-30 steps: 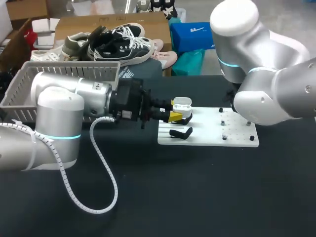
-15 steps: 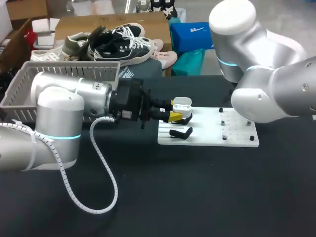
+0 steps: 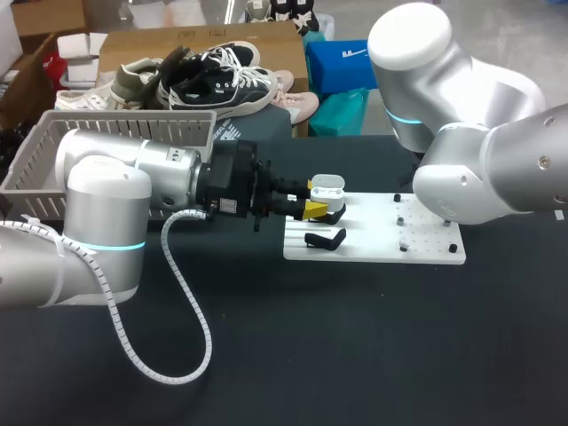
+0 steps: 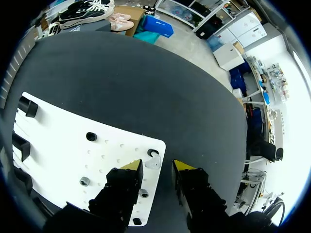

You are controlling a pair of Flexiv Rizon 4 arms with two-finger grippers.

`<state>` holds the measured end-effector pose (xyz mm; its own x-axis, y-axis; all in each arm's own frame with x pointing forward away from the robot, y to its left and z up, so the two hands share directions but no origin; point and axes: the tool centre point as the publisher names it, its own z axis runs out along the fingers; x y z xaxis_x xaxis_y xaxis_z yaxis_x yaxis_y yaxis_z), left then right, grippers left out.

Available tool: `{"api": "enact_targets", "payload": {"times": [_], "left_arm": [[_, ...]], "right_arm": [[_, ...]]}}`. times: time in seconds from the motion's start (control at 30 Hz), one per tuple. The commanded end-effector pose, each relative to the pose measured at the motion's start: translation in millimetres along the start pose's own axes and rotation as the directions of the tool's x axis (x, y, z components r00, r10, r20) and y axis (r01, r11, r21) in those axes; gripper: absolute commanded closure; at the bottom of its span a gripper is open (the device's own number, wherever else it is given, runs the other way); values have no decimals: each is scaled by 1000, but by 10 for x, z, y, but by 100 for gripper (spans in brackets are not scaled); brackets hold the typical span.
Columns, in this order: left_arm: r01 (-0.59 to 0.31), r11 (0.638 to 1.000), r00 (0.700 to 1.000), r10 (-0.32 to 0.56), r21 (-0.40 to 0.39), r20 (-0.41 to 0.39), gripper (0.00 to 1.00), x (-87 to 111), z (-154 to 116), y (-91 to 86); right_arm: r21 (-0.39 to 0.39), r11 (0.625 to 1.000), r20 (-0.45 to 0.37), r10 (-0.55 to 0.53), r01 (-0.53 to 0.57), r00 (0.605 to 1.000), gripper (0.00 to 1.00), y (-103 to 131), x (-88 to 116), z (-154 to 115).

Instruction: Pick up each earbud case from the left stands, insert the matching earbuds, close the lid, and place the case in the box.

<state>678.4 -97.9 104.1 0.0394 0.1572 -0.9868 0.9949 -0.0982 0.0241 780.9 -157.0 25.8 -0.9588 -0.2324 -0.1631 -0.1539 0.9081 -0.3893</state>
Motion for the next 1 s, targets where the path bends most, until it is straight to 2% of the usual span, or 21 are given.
{"api": "enact_targets", "payload": {"times": [0.03,0.3,0.4,0.83,1.0], "left_arm": [[0,1000,1000,0,0,0,100,2,-1,-1],[0,1000,1000,0,0,0,100,2,-1,-1],[0,1000,1000,0,0,0,100,2,-1,-1],[0,1000,1000,0,0,0,100,2,-1,-1],[0,1000,1000,0,0,0,100,2,-1,-1]], "right_arm": [[14,1000,5,18,-18,1000,64,41,17,-23],[25,999,2,23,-24,1000,66,60,10,-13],[33,999,-2,26,-26,1000,72,58,8,-12],[41,999,-13,24,-24,1000,71,77,-2,20],[46,999,-17,23,-22,1000,75,74,-10,40]]}}
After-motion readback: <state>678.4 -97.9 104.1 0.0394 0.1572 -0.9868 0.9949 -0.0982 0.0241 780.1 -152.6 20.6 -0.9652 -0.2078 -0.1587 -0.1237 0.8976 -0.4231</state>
